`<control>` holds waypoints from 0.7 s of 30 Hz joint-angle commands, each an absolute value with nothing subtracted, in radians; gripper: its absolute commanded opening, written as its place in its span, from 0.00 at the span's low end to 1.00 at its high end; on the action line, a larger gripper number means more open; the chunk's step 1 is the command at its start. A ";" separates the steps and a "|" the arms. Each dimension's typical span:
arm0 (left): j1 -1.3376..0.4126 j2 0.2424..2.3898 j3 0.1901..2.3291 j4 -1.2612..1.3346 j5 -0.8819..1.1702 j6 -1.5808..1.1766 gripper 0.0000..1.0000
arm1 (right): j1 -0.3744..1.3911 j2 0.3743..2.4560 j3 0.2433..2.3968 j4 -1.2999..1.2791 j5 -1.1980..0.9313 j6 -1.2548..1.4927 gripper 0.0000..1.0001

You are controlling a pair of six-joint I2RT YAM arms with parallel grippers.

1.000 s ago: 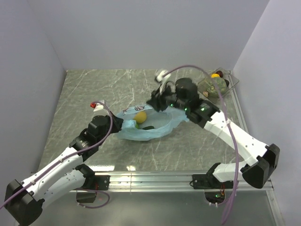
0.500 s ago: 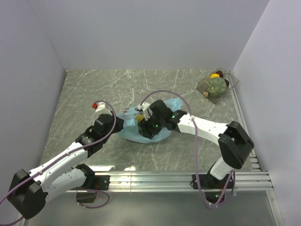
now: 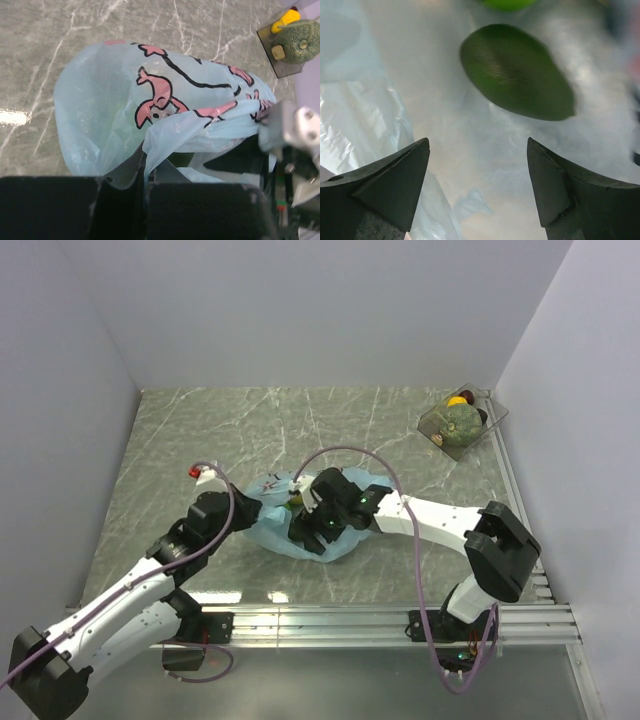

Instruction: Untie the knot of the plastic bag and take out the fruit

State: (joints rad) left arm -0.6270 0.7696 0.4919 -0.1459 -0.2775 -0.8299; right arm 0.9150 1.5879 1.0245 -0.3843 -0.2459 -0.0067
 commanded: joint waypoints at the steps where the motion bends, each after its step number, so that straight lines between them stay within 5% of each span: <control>1: -0.624 0.727 0.482 -0.172 -0.227 -0.805 0.01 | 0.890 1.529 1.051 -0.304 -0.163 0.047 0.86; 11: -0.624 0.655 0.453 -0.245 -0.169 -0.808 0.00 | 0.864 1.672 1.144 -0.255 -0.212 0.117 0.82; 21: -0.623 0.657 0.459 -0.273 -0.156 -0.811 0.01 | 0.868 1.807 1.196 -0.347 -0.238 0.091 0.90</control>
State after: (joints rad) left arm -0.6270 0.6529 0.4580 -0.2691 -0.1764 -0.8246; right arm 0.8658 1.7756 1.1675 -0.2859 -0.2302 0.0952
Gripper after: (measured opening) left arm 0.040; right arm 0.897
